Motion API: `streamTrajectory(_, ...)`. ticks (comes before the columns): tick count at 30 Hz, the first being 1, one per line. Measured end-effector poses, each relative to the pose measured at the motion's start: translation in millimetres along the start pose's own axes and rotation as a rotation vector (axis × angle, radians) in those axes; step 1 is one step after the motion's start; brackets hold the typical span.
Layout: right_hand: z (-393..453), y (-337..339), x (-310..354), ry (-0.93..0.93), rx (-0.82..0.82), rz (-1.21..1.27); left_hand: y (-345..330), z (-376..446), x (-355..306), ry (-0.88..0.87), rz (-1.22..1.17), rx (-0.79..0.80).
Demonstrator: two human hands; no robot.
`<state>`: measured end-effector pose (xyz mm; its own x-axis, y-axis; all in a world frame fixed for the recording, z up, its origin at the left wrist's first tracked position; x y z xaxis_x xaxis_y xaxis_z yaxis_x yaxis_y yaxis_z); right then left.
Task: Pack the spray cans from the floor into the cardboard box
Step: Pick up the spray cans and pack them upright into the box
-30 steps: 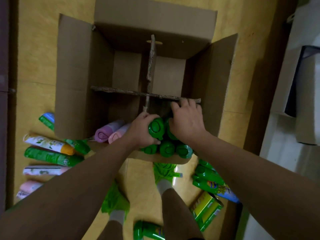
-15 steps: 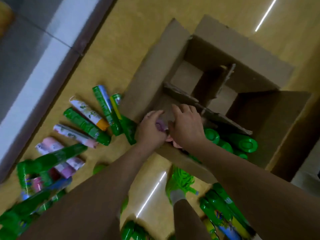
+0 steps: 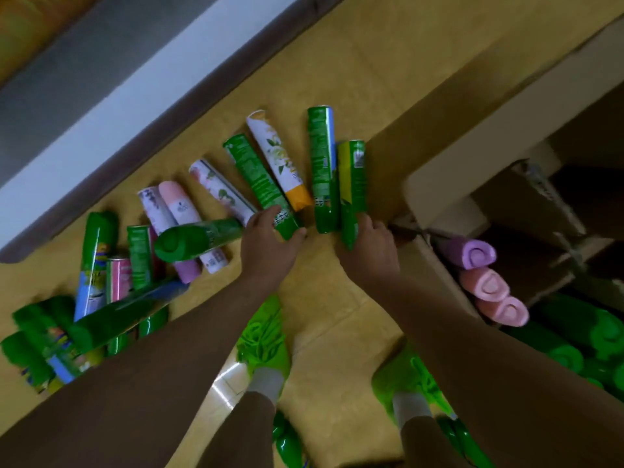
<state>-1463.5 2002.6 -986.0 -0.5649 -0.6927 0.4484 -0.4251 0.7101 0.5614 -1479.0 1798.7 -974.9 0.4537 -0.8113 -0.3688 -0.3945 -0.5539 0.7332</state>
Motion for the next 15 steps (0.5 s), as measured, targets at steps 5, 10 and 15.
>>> streamTrajectory(5, 43, -50, -53, -0.231, -0.035, 0.140, -57, 43, 4, 0.008, -0.028, 0.032)
streamTrajectory(10, 86, -71, -78, -0.233, -0.189, 0.175, -110, 98, -30, -0.084, 0.051, 0.043)
streamTrajectory(15, 111, -88, -107, -0.301, -0.255, 0.251, -127, 131, -47, 0.050, 0.281, -0.032)
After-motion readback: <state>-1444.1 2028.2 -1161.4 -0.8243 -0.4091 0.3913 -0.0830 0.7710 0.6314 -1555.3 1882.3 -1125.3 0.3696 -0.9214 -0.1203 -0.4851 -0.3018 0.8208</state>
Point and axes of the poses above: each hand's wrist, its own z-axis towards the middle knuckle, its own y-axis out of the back of the hand, x = y × z, the point moved 10 cm from there along z, towards the middle knuckle, and after that the axes turned 11 degrees about z, right-handed, at the moved point
